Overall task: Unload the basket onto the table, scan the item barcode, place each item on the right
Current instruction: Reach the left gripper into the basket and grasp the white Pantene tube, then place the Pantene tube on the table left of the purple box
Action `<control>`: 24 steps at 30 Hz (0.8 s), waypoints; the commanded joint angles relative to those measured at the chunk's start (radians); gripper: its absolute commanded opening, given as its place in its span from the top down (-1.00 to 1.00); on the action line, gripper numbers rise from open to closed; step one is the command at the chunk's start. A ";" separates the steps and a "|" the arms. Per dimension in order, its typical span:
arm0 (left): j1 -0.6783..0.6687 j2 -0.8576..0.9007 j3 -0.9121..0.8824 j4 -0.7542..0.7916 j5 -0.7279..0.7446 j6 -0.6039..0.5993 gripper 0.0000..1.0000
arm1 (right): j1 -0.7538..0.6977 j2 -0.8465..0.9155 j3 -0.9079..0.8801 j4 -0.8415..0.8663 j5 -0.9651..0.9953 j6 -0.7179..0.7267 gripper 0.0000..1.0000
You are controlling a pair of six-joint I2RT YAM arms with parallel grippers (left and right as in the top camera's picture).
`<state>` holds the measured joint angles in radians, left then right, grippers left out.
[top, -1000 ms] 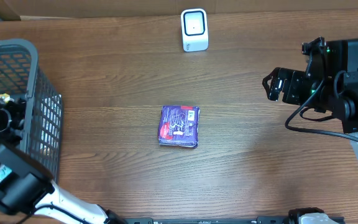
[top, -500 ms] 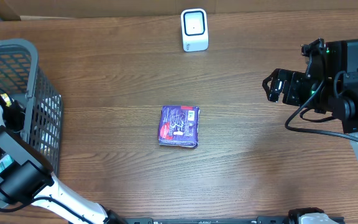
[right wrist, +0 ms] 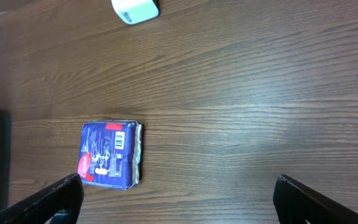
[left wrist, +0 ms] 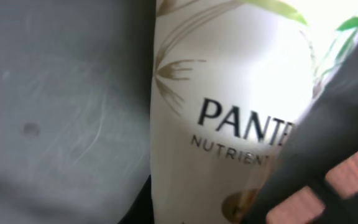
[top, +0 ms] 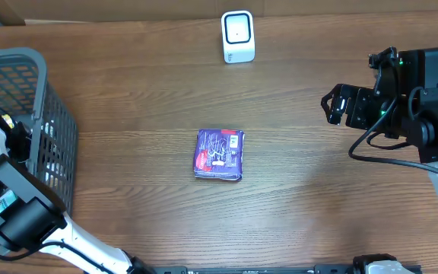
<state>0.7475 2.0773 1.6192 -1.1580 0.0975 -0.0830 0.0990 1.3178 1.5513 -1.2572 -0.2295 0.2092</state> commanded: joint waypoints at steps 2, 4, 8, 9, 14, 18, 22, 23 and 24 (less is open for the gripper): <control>-0.016 0.021 0.210 -0.155 0.026 -0.051 0.92 | 0.004 0.002 0.021 0.006 -0.004 0.000 -0.99; -0.026 0.021 0.369 -0.264 0.022 -0.037 0.92 | 0.004 0.002 0.021 0.009 -0.004 0.000 -1.00; -0.050 0.021 0.711 -0.459 -0.008 -0.017 0.91 | 0.004 0.002 0.021 0.009 -0.005 0.000 -1.00; -0.056 0.021 0.806 -0.504 -0.012 -0.017 0.92 | 0.004 0.002 0.021 0.007 -0.005 0.000 -1.00; -0.112 -0.086 1.070 -0.531 0.024 -0.018 0.92 | 0.004 0.002 0.021 0.005 -0.005 0.004 -1.00; -0.177 -0.204 1.113 -0.525 0.024 -0.018 0.92 | 0.004 0.002 0.021 0.006 -0.005 0.004 -1.00; -0.297 -0.289 1.086 -0.532 0.034 -0.029 0.92 | 0.004 0.002 0.021 0.008 -0.005 0.003 -1.00; -0.342 -0.304 1.071 -0.532 0.034 -0.029 0.92 | 0.004 0.002 0.021 0.010 -0.005 0.003 -1.00; -0.391 -0.314 1.051 -0.532 0.034 -0.029 0.92 | 0.004 0.002 0.021 0.011 -0.005 0.003 -1.00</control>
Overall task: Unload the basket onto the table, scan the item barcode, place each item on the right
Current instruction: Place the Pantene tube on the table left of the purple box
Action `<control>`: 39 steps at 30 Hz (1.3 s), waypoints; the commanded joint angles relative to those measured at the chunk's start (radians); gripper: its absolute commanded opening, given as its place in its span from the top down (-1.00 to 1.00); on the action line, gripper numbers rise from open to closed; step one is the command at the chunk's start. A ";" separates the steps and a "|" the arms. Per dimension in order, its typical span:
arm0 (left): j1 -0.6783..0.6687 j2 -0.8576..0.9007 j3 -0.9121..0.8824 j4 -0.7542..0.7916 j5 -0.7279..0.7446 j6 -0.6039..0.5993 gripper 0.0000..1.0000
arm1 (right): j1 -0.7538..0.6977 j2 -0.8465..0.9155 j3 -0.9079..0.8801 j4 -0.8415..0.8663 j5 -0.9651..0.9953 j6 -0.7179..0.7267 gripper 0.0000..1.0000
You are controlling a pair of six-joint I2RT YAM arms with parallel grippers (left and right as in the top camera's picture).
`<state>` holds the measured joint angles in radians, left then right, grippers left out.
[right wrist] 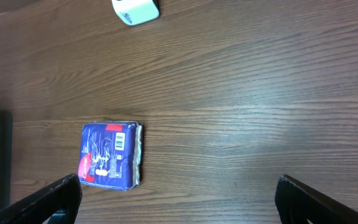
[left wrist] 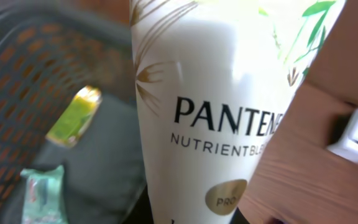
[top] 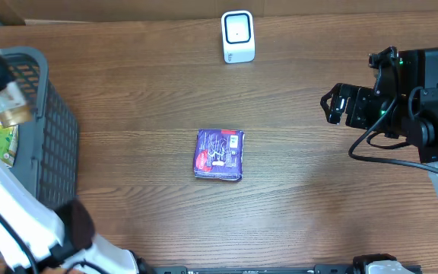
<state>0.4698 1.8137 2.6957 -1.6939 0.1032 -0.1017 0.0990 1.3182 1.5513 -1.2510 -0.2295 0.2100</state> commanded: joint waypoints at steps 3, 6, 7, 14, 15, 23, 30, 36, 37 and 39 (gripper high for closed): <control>-0.309 -0.058 -0.151 0.004 0.021 -0.029 0.92 | 0.004 0.002 0.021 0.007 -0.004 0.002 -1.00; -0.450 -0.053 -0.325 0.005 -0.043 -0.104 0.92 | 0.004 0.002 0.021 0.007 -0.004 0.002 -1.00; -0.486 -0.051 -0.387 0.009 -0.082 -0.132 0.91 | 0.004 0.002 0.021 0.007 -0.004 0.002 -1.00; -0.637 -0.051 -0.845 0.225 -0.166 -0.195 0.92 | 0.004 0.002 0.021 0.015 0.013 -0.002 -1.00; -0.648 -0.051 -0.919 0.282 -0.165 -0.195 0.92 | 0.004 0.002 0.021 0.015 0.019 -0.002 -1.00; -0.659 -0.051 -1.379 0.740 -0.076 -0.071 0.92 | 0.004 0.002 0.021 0.016 0.027 -0.002 -1.00; -0.662 -0.051 -1.575 0.950 0.040 -0.214 0.88 | 0.004 0.002 0.021 0.021 0.027 -0.002 -1.00; -0.657 -0.052 -1.567 0.954 0.055 -0.254 -0.22 | 0.004 0.002 0.021 0.026 0.026 -0.001 -1.00; -0.653 -0.053 -1.550 0.943 0.055 -0.254 -0.23 | 0.004 0.002 0.021 0.026 0.026 -0.001 -1.00; -0.641 -0.055 -1.495 0.903 0.051 -0.254 -0.25 | 0.004 0.002 0.021 0.026 0.026 -0.001 -1.00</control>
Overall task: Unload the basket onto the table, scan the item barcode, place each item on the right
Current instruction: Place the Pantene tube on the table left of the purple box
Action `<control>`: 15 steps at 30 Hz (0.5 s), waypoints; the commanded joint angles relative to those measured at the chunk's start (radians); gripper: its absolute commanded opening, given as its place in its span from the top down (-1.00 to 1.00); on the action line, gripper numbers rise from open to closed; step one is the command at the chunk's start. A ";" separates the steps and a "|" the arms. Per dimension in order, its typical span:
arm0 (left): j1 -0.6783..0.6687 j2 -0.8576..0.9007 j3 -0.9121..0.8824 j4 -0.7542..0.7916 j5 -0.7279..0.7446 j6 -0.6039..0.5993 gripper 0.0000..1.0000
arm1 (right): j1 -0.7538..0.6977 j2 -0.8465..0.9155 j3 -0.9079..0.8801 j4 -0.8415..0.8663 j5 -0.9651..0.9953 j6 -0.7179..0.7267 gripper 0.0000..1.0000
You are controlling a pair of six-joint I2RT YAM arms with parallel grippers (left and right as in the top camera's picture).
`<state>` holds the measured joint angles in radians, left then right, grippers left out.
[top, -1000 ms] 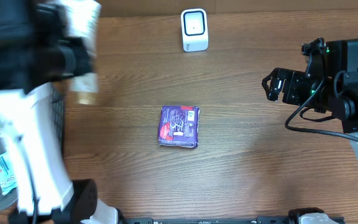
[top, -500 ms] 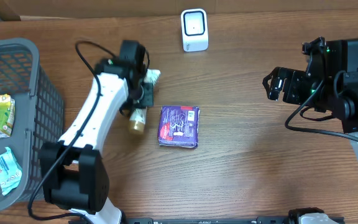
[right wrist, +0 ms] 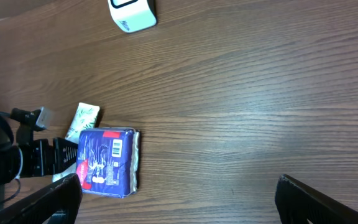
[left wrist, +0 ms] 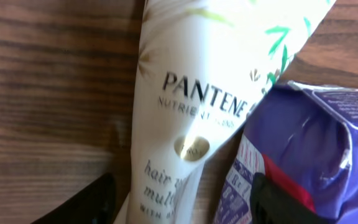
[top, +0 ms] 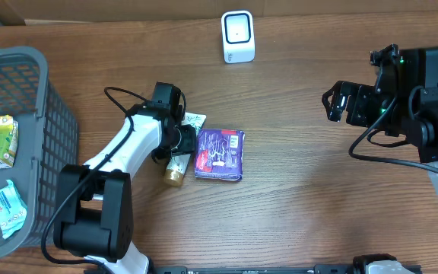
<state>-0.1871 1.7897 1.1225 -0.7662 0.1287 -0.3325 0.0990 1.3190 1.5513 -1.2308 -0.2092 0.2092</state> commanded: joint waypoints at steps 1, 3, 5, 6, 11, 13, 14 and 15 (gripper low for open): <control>0.025 -0.031 0.125 -0.061 0.018 -0.023 -0.25 | 0.004 0.001 0.021 0.006 0.006 0.000 -1.00; 0.055 -0.031 0.269 -0.173 -0.001 -0.007 -0.24 | 0.004 0.001 0.021 0.006 0.006 0.000 -1.00; 0.085 -0.032 0.415 -0.286 -0.023 0.006 -0.23 | 0.004 0.001 0.021 0.006 0.006 0.000 -1.00; 0.101 -0.032 0.496 -0.344 -0.036 0.017 -0.22 | 0.004 0.001 0.021 0.005 0.006 0.000 -1.00; 0.182 -0.032 0.886 -0.575 -0.177 0.023 -0.16 | 0.004 0.001 0.021 0.006 0.006 0.000 -1.00; 0.223 -0.032 1.030 -0.650 -0.227 0.024 -0.16 | 0.004 0.001 0.021 0.006 0.006 0.000 -1.00; 0.243 -0.032 1.088 -0.682 -0.241 0.032 -0.17 | 0.004 0.001 0.021 0.006 0.006 0.000 -1.00; 0.266 -0.032 1.141 -0.714 -0.248 0.046 -0.17 | 0.004 0.001 0.021 0.006 0.006 0.000 -1.00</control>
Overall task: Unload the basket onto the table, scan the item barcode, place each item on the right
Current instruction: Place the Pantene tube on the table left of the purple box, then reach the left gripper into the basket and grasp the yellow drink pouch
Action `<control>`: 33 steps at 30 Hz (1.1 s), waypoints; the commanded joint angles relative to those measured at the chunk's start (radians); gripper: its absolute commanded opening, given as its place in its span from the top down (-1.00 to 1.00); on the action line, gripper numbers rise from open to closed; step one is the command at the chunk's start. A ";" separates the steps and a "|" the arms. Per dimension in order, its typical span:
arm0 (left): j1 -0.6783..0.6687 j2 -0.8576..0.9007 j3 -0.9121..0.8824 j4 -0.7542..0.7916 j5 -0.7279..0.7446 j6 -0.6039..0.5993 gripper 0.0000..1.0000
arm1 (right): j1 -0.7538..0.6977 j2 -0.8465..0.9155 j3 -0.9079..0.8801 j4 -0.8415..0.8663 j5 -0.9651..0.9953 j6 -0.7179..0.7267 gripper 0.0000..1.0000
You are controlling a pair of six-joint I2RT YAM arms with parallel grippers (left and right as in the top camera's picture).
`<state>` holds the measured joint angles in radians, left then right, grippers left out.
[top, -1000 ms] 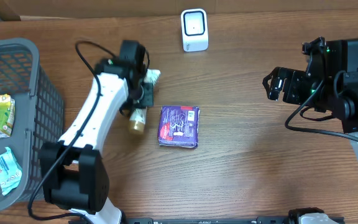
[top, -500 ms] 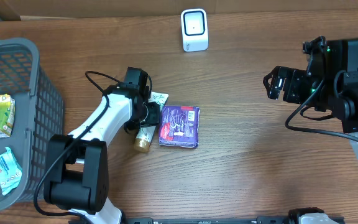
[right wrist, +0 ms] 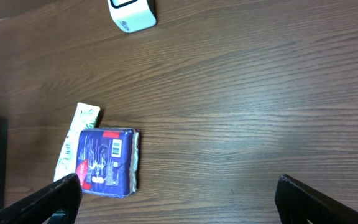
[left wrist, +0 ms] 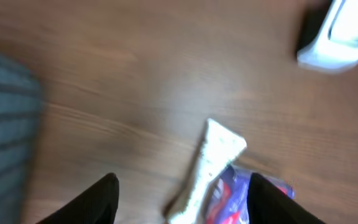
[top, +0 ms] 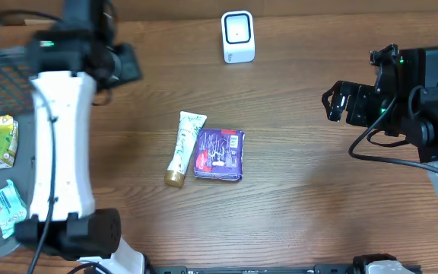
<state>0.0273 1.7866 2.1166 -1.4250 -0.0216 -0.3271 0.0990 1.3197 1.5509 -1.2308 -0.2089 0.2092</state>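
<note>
A white Pantene tube (top: 181, 148) lies flat on the wooden table, its right side against a purple packet (top: 220, 154) whose barcode faces up. The white scanner (top: 238, 36) stands at the back edge. My left gripper (top: 125, 65) hangs high over the back left, open and empty; the left wrist view looks down past it (left wrist: 183, 186) at the tube (left wrist: 207, 165), the packet (left wrist: 247, 193) and the scanner (left wrist: 344, 31), all blurred. My right gripper (top: 333, 105) is open at the right, well apart from the packet (right wrist: 107, 162) and the tube (right wrist: 73, 146).
A grey mesh basket (top: 55, 129) fills the left edge and holds a green-yellow carton (top: 1, 141) and a teal packet (top: 6, 205). The left arm's white link runs down the left side. Bare wood lies between the packet and the right arm.
My left gripper was low over the tube beside the purple packet, jaws open; now it is high at the back left, empty. The tube stays on the table. The right arm has not moved.
My left gripper was shut on the Pantene tube inside the basket. Then it held the tube above the basket. Then the tube lay on the table against the purple packet with the jaws open over it. Now the gripper is far above it.
</note>
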 commanded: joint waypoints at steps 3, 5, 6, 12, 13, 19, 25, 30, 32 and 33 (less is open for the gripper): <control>0.130 -0.029 0.262 -0.159 -0.142 0.043 -0.18 | 0.004 0.000 0.021 0.006 0.006 0.000 -1.00; 0.194 -0.033 0.298 -0.226 -0.169 0.040 -0.17 | 0.004 0.000 0.021 0.006 0.006 0.000 -1.00; 0.237 -0.037 0.304 -0.259 -0.185 0.023 -0.13 | 0.004 0.000 0.021 0.006 0.005 0.000 -1.00; 0.532 -0.105 0.219 -0.265 -0.127 -0.021 -0.06 | 0.004 0.000 0.021 0.014 0.005 0.000 -1.00; 0.579 -0.114 0.196 -0.265 -0.117 -0.015 -0.07 | 0.004 0.000 0.021 0.013 0.005 0.000 -1.00; 0.740 -0.130 -0.008 -0.229 -0.143 -0.010 -0.03 | 0.004 0.001 0.021 0.018 0.006 -0.001 -1.00; 0.732 -0.124 -0.203 0.004 -0.136 0.037 -0.09 | 0.004 0.011 0.021 0.018 0.006 -0.001 -1.00; 0.732 -0.116 -0.338 0.300 -0.139 0.108 -0.18 | 0.004 0.026 0.021 0.018 0.005 -0.001 -1.00; 0.732 -0.107 -0.392 0.401 -0.139 0.140 -0.21 | 0.004 0.032 0.021 0.018 0.006 -0.001 -1.00; 0.732 -0.105 -0.412 0.431 -0.139 0.141 -0.22 | 0.004 0.037 0.021 0.018 0.005 -0.001 -1.00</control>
<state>0.7654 1.6711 1.7683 -1.0546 -0.1577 -0.2531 0.0990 1.3476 1.5513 -1.2198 -0.2092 0.2092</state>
